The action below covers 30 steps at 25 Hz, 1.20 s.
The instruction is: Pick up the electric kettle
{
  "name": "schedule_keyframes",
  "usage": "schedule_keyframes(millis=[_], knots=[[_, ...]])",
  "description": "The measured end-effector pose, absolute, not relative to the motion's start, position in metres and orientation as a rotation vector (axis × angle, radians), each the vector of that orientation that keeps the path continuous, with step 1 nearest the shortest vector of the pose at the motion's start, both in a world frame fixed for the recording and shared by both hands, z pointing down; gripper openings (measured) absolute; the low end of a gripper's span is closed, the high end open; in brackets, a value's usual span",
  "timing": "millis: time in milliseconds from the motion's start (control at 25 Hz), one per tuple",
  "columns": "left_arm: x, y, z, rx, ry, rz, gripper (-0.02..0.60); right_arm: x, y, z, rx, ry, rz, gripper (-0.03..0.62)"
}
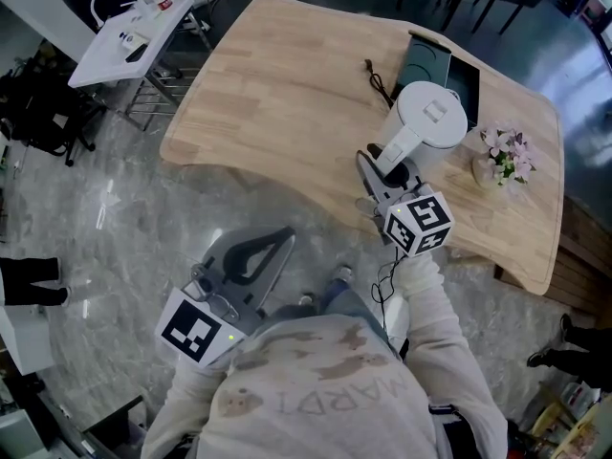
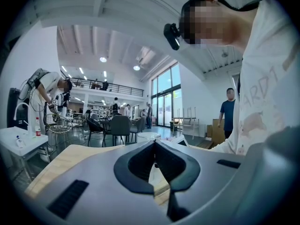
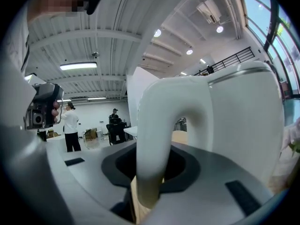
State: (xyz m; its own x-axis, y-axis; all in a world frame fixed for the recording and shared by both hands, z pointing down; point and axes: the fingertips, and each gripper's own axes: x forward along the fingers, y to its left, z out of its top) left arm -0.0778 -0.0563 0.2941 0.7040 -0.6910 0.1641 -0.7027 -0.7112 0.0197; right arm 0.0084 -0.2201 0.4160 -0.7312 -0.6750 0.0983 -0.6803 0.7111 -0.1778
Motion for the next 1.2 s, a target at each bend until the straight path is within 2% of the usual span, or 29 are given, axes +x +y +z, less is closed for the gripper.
schedule_keyframes(millis=[480, 1200], knots=[[-0.072, -0.032, 0.284, 2.904, -1.042, 0.168, 0.012, 0.004, -0.157, 0.367, 1.094, -2.865, 0.138, 0.095], [-0.057, 0.038, 0.275, 3.044, -0.715, 0.097, 0.012, 0.0, 0.002, 0.309, 1.174, -2.829, 0.018, 0.097]])
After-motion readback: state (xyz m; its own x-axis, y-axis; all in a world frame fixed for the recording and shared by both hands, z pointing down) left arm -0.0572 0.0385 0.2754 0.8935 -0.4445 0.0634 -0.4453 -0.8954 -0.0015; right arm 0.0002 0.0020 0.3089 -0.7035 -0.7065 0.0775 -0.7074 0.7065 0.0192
